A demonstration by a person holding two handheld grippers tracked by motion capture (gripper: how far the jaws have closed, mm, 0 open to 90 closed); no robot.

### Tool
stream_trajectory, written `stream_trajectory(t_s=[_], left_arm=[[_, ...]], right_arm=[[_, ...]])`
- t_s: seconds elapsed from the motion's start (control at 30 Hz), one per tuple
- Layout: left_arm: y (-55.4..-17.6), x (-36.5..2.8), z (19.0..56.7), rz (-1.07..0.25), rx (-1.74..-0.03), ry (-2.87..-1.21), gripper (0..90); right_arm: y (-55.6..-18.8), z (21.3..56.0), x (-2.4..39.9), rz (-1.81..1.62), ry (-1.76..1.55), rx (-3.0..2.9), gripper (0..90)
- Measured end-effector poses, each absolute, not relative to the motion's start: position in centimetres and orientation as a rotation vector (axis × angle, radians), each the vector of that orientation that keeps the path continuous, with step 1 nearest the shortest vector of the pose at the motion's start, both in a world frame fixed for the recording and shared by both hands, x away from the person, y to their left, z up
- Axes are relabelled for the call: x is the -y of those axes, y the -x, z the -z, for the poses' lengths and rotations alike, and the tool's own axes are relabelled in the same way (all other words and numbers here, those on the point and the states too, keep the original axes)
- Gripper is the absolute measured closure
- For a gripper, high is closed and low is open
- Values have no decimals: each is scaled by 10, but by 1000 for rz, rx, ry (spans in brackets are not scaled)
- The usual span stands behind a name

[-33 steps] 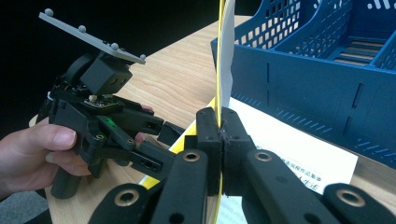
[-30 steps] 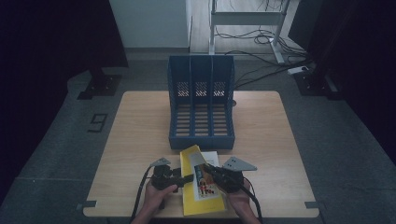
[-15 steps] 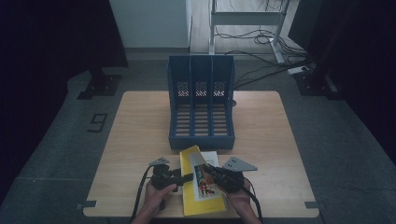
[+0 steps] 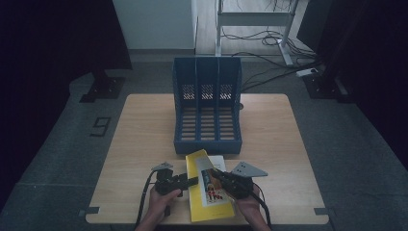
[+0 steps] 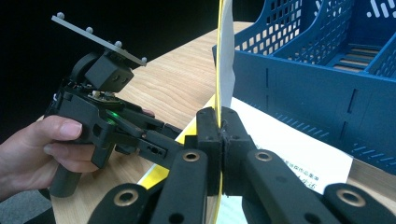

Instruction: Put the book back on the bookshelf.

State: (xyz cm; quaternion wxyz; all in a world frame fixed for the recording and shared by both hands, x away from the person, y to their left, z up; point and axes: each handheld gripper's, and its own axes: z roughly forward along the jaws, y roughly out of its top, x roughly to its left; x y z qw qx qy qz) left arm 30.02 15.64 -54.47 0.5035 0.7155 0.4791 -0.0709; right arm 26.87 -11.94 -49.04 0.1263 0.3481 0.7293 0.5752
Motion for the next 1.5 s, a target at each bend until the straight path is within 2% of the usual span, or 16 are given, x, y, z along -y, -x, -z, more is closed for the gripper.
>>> stream_trajectory(t_s=[0.5,1.0,1.13,1.27,1.5], left_arm=[[-299,-161,544,181,-1165,-1675,506],[-299,-164,542,244,-1129,-1623,520],[-296,-160,538,196,-1120,-1665,515],[-297,-160,538,207,-1120,-1654,515],[-296,-160,539,182,-1133,-1661,553]], right_arm=[[-269,492,123,-1690,-1016,-2105,878],[-270,493,126,-1684,-1016,-2105,878],[-276,502,129,-1686,-1068,-2115,879],[-276,501,128,-1688,-1053,-2120,879],[-274,501,127,-1701,-1040,-2115,879]])
